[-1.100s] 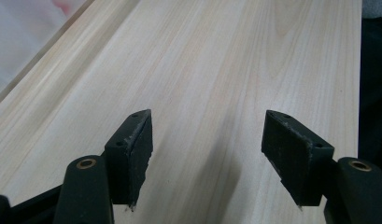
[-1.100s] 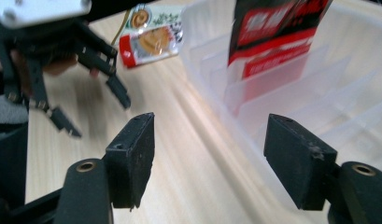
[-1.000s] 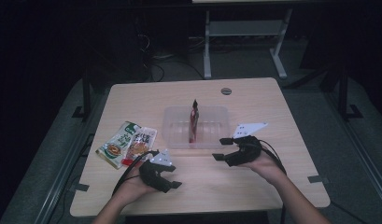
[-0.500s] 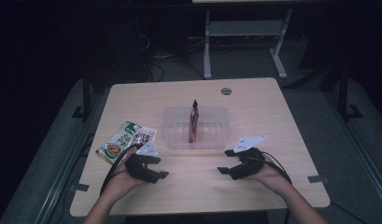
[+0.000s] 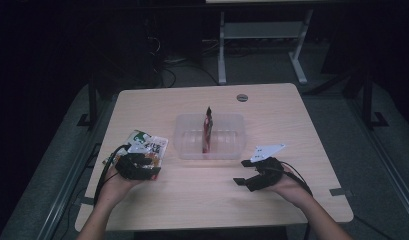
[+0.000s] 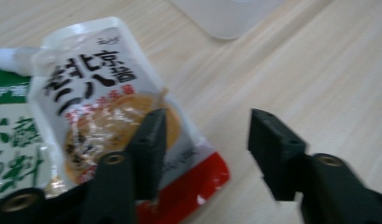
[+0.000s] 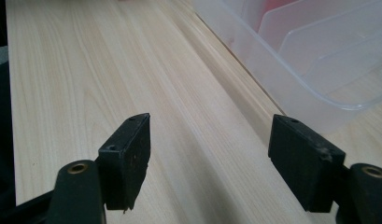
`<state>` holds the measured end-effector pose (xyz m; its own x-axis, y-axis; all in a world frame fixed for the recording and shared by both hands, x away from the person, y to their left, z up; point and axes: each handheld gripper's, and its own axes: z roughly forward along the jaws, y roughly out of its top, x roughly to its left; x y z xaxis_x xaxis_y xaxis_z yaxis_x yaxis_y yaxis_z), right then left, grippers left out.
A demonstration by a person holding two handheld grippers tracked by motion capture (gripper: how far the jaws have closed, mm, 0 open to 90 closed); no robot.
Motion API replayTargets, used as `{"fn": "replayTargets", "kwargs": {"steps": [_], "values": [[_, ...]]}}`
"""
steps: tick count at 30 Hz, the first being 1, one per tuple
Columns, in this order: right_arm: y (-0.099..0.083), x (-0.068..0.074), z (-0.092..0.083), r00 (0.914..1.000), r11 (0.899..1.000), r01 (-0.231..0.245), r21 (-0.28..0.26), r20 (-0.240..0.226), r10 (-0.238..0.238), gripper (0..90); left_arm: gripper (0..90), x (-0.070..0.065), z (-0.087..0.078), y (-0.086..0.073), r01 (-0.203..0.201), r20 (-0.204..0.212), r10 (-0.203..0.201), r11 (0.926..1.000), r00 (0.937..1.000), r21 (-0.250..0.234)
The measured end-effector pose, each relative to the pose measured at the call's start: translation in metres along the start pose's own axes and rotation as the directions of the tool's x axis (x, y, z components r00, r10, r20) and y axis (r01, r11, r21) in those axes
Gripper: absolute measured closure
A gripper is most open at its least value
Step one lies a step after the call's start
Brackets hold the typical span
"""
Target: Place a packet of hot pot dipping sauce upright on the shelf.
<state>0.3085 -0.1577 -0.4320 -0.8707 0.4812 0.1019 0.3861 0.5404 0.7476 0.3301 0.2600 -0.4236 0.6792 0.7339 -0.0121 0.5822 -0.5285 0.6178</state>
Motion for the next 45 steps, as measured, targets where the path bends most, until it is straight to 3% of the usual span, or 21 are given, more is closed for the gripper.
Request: {"fn": "replayTargets", "kwargs": {"steps": [6,10,20,27,33,40,45], "values": [[0.000,-0.003,-0.001,0.9997,1.000,-0.011,-0.016,0.020,0.011,30.6,80.0,0.016,0.007,0.006,0.050,-0.048,-0.050,0.9987,0.9976,0.007],[0.000,-0.006,-0.001,0.9993,1.000,-0.022,-0.018,0.029,0.022,30.9,89.5,0.024,0.012,0.007,0.072,-0.073,-0.070,0.9970,0.9949,0.029],[-0.001,-0.008,-0.003,0.9986,0.999,-0.024,-0.030,0.046,0.026,32.0,89.8,0.033,0.027,0.007,0.099,-0.079,-0.093,0.9924,0.9925,0.073],[-0.001,-0.009,-0.001,0.9987,0.999,-0.026,-0.026,0.044,0.027,32.2,90.0,0.036,0.038,0.012,0.073,-0.090,-0.060,0.9871,0.9941,0.143],[-0.001,-0.008,-0.001,0.9986,0.999,-0.029,-0.027,0.043,0.031,32.2,90.0,0.038,0.038,0.013,0.075,-0.051,-0.068,0.9863,0.9964,0.147],[-0.001,-0.009,-0.003,0.9982,0.999,-0.039,-0.030,0.044,0.040,32.8,90.0,0.028,0.037,0.012,0.037,0.024,-0.042,0.9856,0.9988,0.165],[-0.001,-0.010,-0.004,0.9986,0.999,-0.030,-0.033,0.043,0.031,32.9,90.0,0.020,0.034,0.009,0.025,0.069,-0.038,0.9847,0.9969,0.173]]}}
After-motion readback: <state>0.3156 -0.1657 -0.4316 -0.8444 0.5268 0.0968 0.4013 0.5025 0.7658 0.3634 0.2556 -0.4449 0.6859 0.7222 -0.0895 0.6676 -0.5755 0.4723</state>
